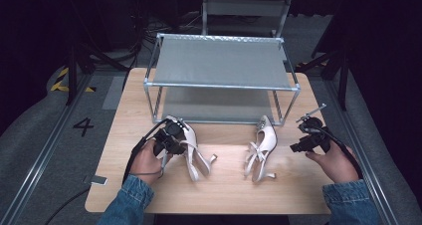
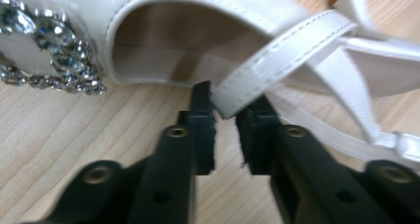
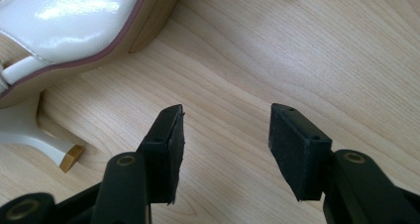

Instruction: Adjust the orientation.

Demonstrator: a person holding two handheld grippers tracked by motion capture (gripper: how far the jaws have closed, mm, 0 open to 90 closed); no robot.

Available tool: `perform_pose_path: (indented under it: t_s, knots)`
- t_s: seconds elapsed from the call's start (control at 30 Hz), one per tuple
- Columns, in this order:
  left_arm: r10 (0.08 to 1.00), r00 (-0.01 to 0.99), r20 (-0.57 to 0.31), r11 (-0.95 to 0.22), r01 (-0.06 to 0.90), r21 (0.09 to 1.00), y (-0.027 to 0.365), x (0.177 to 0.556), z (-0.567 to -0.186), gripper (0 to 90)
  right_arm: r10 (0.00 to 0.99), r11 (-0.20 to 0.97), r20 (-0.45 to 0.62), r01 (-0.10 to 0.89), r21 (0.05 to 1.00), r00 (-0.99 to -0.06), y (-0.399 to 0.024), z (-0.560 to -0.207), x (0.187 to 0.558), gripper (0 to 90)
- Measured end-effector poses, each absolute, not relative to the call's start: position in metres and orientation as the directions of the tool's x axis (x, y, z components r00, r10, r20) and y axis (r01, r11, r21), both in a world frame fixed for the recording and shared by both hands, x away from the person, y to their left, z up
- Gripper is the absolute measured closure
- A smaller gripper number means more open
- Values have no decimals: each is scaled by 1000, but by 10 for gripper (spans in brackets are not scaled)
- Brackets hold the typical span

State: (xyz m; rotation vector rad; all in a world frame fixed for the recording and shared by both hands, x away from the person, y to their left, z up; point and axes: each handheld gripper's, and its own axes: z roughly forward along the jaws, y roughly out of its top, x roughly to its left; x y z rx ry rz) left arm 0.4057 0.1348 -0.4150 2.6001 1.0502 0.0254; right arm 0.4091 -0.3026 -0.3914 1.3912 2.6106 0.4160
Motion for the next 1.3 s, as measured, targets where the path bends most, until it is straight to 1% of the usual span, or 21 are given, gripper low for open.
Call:
perform_pose_path:
  t_s: [0.13,0.17,0.33,0.6,0.77,0.87,1.07,1.17,1.23,1.3]
  knots:
    - [672,732,-112,-668,665,334,134,403,-412,874,830,533,-10,787,311,-558,-302,-392,409,476]
    - [670,733,-114,-669,663,335,134,403,-411,875,829,534,-10,786,311,-559,-302,-392,409,476]
    - [661,738,-133,-666,659,350,134,398,-400,877,831,530,-9,787,316,-556,-303,-392,409,474]
    - [657,752,-59,-692,632,350,131,389,-382,878,827,537,-13,785,308,-562,-303,-394,409,468]
    - [657,752,-59,-689,630,359,134,387,-373,878,827,539,-14,785,305,-562,-303,-394,407,467]
    - [650,759,-44,-699,620,356,133,386,-367,878,830,535,-12,788,304,-558,-304,-395,407,467]
    - [636,770,-43,-710,606,359,123,384,-362,876,835,528,-13,795,299,-550,-307,-397,404,466]
    - [622,781,-59,-718,599,355,117,386,-364,876,837,526,-11,798,294,-547,-309,-398,402,464]
    - [614,787,-68,-728,597,338,113,388,-367,874,839,523,-14,800,293,-544,-310,-399,401,464]
    - [618,782,-79,-722,605,335,112,389,-368,871,840,522,-12,802,291,-542,-312,-399,399,462]
